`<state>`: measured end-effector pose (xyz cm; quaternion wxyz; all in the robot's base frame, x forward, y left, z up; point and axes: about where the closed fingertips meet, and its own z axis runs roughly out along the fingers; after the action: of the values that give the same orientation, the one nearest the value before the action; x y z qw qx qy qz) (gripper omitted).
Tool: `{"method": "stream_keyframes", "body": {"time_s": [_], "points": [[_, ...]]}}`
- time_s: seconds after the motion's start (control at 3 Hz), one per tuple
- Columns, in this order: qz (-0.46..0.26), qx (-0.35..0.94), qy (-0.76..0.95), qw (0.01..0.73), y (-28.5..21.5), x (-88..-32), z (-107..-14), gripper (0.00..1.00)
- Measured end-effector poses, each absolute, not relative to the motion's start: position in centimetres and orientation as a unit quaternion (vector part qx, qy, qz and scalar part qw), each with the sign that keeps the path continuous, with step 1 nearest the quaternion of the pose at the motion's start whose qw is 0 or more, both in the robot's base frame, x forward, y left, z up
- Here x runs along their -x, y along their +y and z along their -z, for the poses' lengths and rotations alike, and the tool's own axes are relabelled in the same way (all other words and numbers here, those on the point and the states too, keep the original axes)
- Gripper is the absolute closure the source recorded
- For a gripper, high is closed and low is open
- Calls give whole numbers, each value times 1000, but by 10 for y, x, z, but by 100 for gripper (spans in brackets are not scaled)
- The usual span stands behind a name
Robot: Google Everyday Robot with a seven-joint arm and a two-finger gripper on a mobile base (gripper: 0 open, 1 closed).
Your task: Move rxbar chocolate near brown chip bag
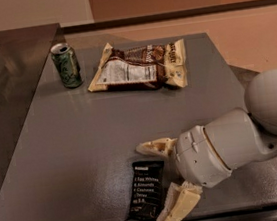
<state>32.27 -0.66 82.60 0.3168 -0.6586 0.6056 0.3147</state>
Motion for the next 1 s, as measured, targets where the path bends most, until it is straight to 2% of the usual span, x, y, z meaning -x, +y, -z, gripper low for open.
{"method": "stream_keyframes", "body": {"time_s": [1.0], "points": [[-302, 641, 623, 331, -15, -345, -839, 87]]}}
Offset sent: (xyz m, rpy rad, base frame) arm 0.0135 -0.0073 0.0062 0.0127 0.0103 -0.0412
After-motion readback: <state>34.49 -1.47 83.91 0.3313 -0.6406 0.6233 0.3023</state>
